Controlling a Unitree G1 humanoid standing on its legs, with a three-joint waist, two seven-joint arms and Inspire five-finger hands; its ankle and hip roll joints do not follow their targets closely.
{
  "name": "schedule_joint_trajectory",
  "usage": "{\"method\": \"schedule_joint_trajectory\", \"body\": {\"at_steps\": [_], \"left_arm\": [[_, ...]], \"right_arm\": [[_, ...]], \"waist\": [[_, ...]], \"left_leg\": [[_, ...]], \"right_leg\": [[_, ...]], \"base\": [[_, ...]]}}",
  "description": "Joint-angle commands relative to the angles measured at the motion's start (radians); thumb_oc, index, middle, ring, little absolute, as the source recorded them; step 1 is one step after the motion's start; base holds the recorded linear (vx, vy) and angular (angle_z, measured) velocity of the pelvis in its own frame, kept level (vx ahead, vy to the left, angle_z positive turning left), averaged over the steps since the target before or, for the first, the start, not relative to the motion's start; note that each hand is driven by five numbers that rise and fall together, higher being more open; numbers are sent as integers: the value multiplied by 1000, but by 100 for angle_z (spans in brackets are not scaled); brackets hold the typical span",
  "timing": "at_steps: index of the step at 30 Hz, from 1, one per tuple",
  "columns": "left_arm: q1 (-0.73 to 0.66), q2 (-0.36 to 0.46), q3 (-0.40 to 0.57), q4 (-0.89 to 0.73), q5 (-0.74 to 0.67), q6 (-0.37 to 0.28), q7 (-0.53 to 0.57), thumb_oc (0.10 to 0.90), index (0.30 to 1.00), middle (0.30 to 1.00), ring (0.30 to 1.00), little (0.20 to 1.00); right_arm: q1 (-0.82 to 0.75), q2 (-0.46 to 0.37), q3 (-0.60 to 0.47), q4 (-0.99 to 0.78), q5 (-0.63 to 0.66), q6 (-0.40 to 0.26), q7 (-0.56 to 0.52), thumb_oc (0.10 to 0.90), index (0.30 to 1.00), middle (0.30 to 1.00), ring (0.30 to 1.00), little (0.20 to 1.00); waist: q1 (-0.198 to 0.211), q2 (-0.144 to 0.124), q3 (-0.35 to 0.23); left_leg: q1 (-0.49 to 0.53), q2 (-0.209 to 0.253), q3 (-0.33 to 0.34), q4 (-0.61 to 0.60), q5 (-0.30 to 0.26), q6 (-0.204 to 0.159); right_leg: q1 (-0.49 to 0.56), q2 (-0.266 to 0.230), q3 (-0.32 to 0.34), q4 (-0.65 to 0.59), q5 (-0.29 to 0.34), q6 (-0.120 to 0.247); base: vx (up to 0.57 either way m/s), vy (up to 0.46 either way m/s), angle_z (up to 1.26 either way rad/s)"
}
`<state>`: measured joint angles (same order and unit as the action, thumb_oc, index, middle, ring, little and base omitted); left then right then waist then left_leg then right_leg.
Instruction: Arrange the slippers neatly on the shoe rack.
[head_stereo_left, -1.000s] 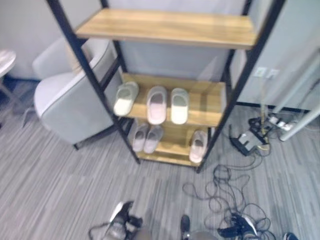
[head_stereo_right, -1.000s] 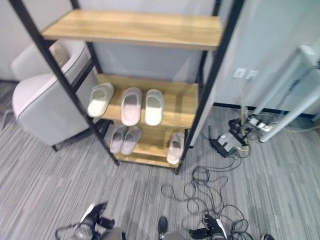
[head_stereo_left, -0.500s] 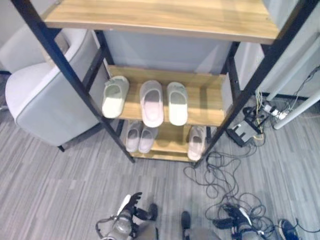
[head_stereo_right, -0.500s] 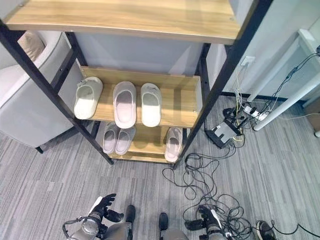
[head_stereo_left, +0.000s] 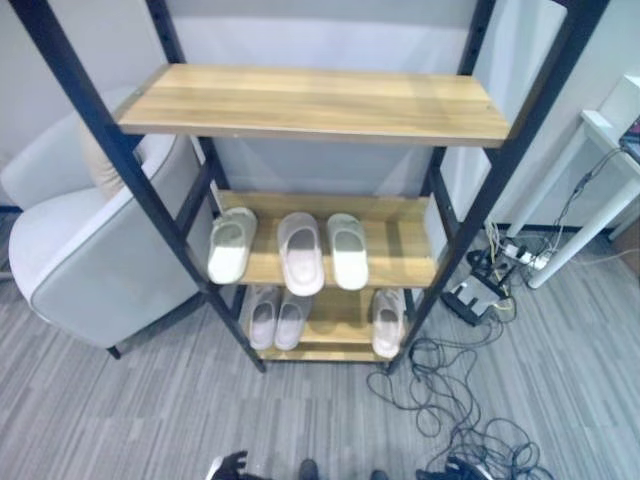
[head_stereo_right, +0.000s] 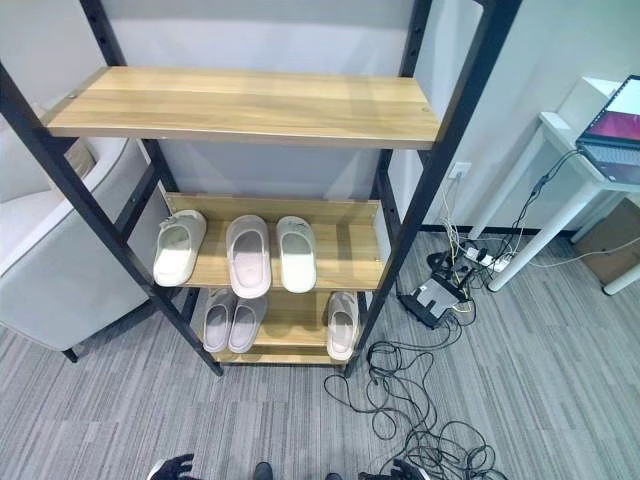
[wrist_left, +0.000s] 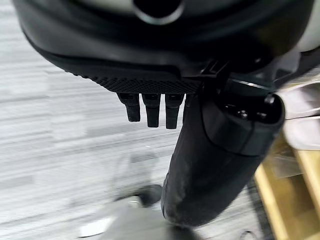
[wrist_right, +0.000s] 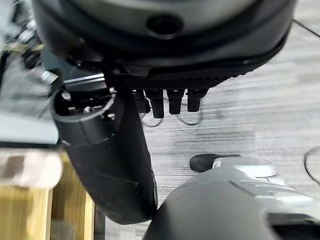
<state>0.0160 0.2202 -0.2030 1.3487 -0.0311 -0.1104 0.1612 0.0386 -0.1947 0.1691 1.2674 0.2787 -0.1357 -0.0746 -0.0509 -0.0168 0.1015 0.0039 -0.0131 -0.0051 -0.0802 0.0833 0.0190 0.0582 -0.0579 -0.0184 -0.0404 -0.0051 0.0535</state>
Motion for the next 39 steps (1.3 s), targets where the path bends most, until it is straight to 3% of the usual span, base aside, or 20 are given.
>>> {"method": "schedule_joint_trajectory", "body": {"at_steps": [1,4,5,6,7,8,11,14,18,21,24,27,30,32,34,39], "left_arm": [[-59,-29,-24,34,26,-12,-10,800,900,900,900,900],[-97,-27,-43,-21,5,-26,11,800,900,900,900,900],[-98,-27,-42,-21,5,-26,11,800,900,900,900,900],[-117,-25,-51,-71,-21,-42,32,800,900,900,900,900],[-118,-28,-54,-96,-30,-43,38,800,900,900,900,900],[-117,-27,-54,-96,-30,-43,38,800,900,900,900,900],[-131,-26,-74,-83,-16,-41,49,800,900,900,900,900],[-128,-27,-66,-53,-3,-34,51,800,900,900,900,900],[-115,-20,-72,-18,37,-26,39,800,900,900,900,900],[-123,-7,-77,-8,61,-17,27,800,900,900,900,900],[-135,-1,-83,-15,64,-14,32,800,900,900,900,900],[-143,1,-105,-46,72,-22,40,800,900,900,900,900],[-153,9,-102,-73,62,-28,43,800,900,900,900,900],[-166,13,-107,-112,49,-44,51,800,900,900,900,900],[-179,17,-133,-203,46,-61,64,800,900,900,900,900],[-138,1,-170,-322,36,-68,15,800,900,900,900,900]], "right_arm": [[0,-45,1,-3,1,-4,-6,800,900,900,900,900],[-11,-49,26,-2,-33,0,-21,800,900,900,900,900],[-11,-49,26,-2,-33,0,-21,800,900,900,900,900],[-9,-51,37,-2,-34,0,-29,800,900,900,900,900],[-4,-53,36,-8,-26,-4,-30,800,900,900,900,900],[-4,-53,36,-8,-26,-4,-30,800,900,900,900,900],[-18,-62,46,-16,-33,-1,-39,800,900,900,900,900],[-22,-59,44,-20,-41,1,-41,800,900,900,900,900],[-29,-55,46,-9,-51,8,-28,800,900,900,900,900],[-41,-46,56,-18,-68,12,-13,800,900,900,900,900],[-57,-41,53,-33,-62,18,-9,800,900,900,900,900],[-48,-35,60,-40,-62,15,-9,800,900,900,900,900],[-37,-33,70,-32,-67,16,-6,800,900,900,900,900],[-35,-33,72,-21,-70,17,-8,800,900,900,900,900],[-25,-33,58,0,-57,18,-12,800,900,900,900,900],[-19,-54,58,15,-80,25,-12,800,900,900,900,900]], "waist": [[14,21,75],[18,-2,120],[17,-1,120],[27,-11,126],[38,-8,114],[38,-9,115],[68,-11,116],[72,-17,97],[75,-32,63],[81,-35,60],[68,-18,83],[45,11,96],[41,12,97],[40,8,97],[36,-10,96],[59,-15,56]], "left_leg": [[4,-7,47,214,-196,-55],[-107,29,91,403,-158,-84],[-110,30,90,407,-160,-84],[-135,52,122,380,-172,-69],[-131,65,130,275,-148,-59],[-127,63,131,270,-146,-59],[-170,81,84,138,-45,-78],[-151,79,81,91,-24,-82],[-123,58,85,109,-52,-62],[-97,39,97,125,-90,-31],[-39,12,109,131,-123,10],[17,11,78,115,-137,25],[33,12,64,111,-144,24],[40,12,45,108,-153,15],[38,-8,9,136,-171,11],[48,-1,-13,103,-156,-2]], "right_leg": [[-58,14,-54,125,-99,34],[-31,2,-81,125,-118,7],[-32,3,-82,125,-118,7],[-6,-5,-111,114,-129,5],[10,0,-124,93,-127,14],[12,-1,-124,92,-127,14],[53,8,-119,64,-135,19],[81,4,-117,52,-140,28],[86,-32,-102,81,-136,55],[45,-58,-91,211,-129,82],[-40,-110,-96,417,8,119],[-122,-97,-86,503,17,89],[-138,-91,-92,428,0,85],[-130,-93,-100,304,-19,84],[-97,-64,12,142,-15,98],[-22,-66,-1,40,-4,88]], "base": [[-57,-30,3],[-72,-40,22],[21,-14,47],[145,62,53],[149,62,54],[179,102,54],[175,111,34],[229,158,2],[236,203,-7],[149,218,-15],[112,215,-15],[131,148,-9],[86,-5,9],[78,-76,13],[88,-128,29],[38,-103,50]]}}
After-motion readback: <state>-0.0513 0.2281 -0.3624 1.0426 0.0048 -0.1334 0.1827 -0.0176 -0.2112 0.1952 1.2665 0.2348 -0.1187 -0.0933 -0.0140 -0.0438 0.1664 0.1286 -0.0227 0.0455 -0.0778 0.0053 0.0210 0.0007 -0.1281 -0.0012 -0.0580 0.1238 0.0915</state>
